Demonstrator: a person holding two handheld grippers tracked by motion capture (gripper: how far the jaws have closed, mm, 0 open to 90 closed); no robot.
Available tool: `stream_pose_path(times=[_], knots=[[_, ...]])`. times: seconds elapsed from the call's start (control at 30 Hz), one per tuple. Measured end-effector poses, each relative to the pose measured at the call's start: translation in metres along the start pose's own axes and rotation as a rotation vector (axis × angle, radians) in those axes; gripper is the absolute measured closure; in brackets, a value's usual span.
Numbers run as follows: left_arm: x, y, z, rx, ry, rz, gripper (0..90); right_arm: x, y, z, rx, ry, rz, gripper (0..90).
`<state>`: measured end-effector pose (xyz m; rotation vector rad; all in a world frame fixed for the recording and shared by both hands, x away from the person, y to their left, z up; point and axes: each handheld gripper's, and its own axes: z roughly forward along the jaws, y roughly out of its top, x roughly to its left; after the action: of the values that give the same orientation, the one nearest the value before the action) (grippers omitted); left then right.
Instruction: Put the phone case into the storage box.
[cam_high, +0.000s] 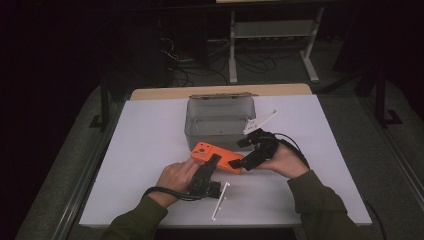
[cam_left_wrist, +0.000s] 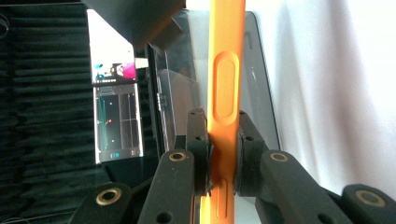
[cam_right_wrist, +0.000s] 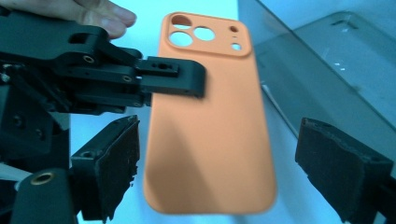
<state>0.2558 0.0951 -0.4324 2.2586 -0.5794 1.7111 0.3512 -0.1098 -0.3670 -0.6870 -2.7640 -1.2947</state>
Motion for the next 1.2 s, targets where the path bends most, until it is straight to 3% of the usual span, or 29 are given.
stream_pose_path(times=[0.3, 0.6, 0.83, 1.2], knots=[[0.0, -0.004, -0.001, 0.005, -0.005, -0.005, 79.6, -0.002, -0.008, -0.013, -0.025, -0.05, 0.007, 13.4], [0.0, -0.007, -0.003, 0.022, -0.014, -0.001, 79.6, -0.003, -0.024, -0.019, -0.013, -0.119, 0.024, 13.3], [0.001, -0.008, -0.003, 0.028, -0.02, -0.007, 79.6, -0.002, -0.046, -0.023, -0.009, -0.152, 0.043, 12.1], [0.002, -0.008, -0.004, 0.025, -0.017, -0.017, 79.6, 0.002, -0.083, -0.029, -0.026, -0.256, 0.073, 8.2]])
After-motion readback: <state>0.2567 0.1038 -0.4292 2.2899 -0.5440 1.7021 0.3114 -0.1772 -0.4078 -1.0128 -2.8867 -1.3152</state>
